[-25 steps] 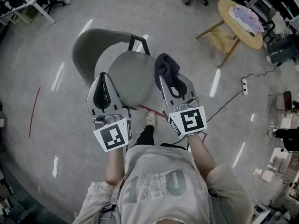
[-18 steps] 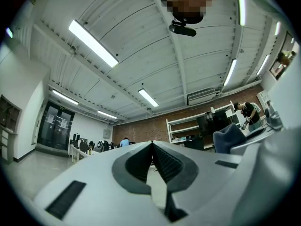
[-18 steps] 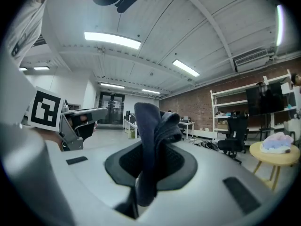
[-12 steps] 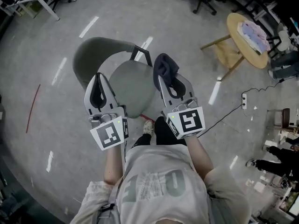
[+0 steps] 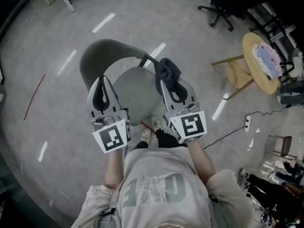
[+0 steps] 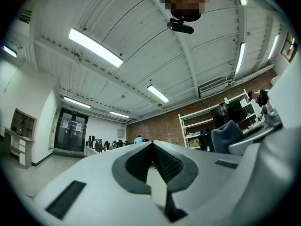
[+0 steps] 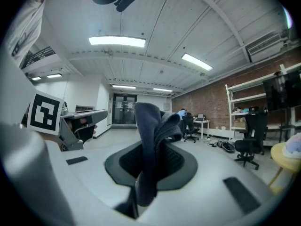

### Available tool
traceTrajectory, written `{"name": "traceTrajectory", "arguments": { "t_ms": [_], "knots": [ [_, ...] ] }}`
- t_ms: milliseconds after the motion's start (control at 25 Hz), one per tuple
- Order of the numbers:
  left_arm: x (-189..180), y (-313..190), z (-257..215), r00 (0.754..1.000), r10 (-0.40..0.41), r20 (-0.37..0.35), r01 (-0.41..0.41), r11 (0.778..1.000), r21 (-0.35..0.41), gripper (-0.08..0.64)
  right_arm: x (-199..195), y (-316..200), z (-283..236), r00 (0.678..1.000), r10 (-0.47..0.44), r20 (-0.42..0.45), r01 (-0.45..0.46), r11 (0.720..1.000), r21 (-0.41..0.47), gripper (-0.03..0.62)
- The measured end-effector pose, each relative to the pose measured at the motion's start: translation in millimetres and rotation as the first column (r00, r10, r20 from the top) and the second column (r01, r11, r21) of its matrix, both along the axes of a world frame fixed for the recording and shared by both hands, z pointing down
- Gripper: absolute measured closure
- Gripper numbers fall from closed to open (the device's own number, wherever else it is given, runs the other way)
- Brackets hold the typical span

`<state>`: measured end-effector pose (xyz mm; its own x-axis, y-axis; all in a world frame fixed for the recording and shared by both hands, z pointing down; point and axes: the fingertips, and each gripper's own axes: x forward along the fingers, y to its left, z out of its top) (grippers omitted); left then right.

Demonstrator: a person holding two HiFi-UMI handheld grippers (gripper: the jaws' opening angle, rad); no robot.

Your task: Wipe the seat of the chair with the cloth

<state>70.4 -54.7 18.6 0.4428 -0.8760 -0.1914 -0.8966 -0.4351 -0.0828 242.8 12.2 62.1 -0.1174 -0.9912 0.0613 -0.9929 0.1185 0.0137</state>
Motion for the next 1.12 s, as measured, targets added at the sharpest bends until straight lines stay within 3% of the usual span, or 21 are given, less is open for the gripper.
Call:
{"name": "traceTrajectory", "arguments": {
  "t_ms": [280, 560, 720, 840, 920, 1120],
  "knots": [
    [-6, -2, 11, 0.997, -0.081, -0.009, 0.081, 0.996, -0.027, 0.545, -2, -17, 19, 0.993, -0.114, -0.005, 0.114, 0.993, -0.041, 0.535],
    [-39, -8, 31, 0.989, -0.147, 0.006, 0.148, 0.989, -0.024, 0.545, -52, -58, 43, 0.939, -0.341, 0.049, 0.344, 0.934, -0.098, 0.535],
    [-75, -17, 74, 0.977, -0.214, -0.009, 0.213, 0.973, -0.084, 0.545, -108, -87, 73, 0.872, -0.483, 0.08, 0.489, 0.861, -0.142, 0.535],
    [-109, -32, 127, 0.967, -0.254, 0.024, 0.255, 0.958, -0.133, 0.545, -157, -114, 111, 0.814, -0.565, 0.137, 0.581, 0.794, -0.176, 0.536],
    [-135, -42, 164, 0.957, -0.289, 0.041, 0.291, 0.944, -0.155, 0.545, -191, -133, 144, 0.779, -0.604, 0.169, 0.627, 0.753, -0.197, 0.535],
    [-167, -52, 258, 0.946, -0.324, -0.013, 0.312, 0.921, -0.234, 0.545, -256, -159, 256, 0.718, -0.661, 0.218, 0.694, 0.661, -0.284, 0.536]
  ]
}}
